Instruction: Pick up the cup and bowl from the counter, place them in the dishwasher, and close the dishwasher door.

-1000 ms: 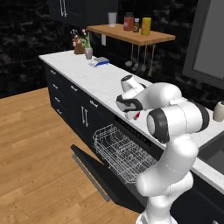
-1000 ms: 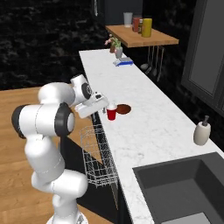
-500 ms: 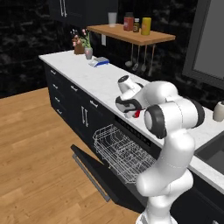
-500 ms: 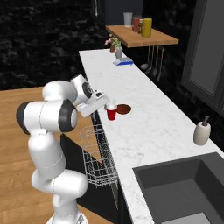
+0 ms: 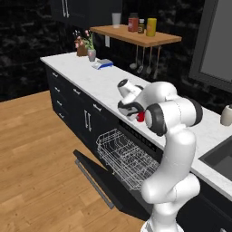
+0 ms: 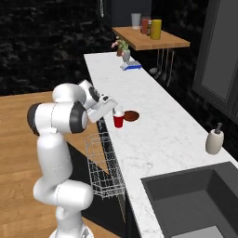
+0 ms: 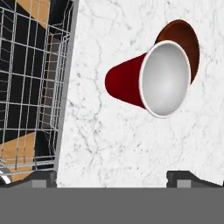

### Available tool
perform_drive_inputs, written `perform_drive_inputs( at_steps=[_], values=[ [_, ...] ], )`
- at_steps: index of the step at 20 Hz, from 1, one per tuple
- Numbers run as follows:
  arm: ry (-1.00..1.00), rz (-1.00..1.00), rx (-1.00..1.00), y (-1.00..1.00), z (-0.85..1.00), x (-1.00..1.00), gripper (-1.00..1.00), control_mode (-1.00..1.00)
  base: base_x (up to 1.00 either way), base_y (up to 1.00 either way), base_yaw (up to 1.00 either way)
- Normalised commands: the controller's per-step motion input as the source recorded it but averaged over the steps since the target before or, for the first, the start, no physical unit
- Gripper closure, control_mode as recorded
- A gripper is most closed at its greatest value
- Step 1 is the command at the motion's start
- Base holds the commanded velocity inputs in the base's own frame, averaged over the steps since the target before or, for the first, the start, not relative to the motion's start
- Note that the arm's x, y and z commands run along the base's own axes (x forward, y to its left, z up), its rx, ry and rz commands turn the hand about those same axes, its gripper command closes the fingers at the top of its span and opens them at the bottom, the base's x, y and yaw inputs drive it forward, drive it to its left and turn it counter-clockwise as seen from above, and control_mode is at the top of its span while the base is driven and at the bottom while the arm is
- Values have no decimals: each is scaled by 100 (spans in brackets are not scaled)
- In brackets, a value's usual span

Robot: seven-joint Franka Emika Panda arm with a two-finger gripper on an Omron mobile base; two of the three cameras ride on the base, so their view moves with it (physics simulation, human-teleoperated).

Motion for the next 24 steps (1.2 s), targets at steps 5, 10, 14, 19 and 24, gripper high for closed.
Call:
perform_drive_inputs(
  at_steps=[5, 10, 14, 19, 24],
  values=[
    [2, 5, -2, 0, -27, 36, -100, -100, 0, 0, 0],
    [0, 5, 0, -4, -20, 20, -100, -100, 0, 0, 0],
    [0, 4, 0, -13, -16, 29, -100, -100, 0, 0, 0],
    [0, 4, 0, -15, -19, 25, -100, -100, 0, 0, 0],
    [0, 4, 0, -4, -23, 27, -100, -100, 0, 0, 0]
  ],
)
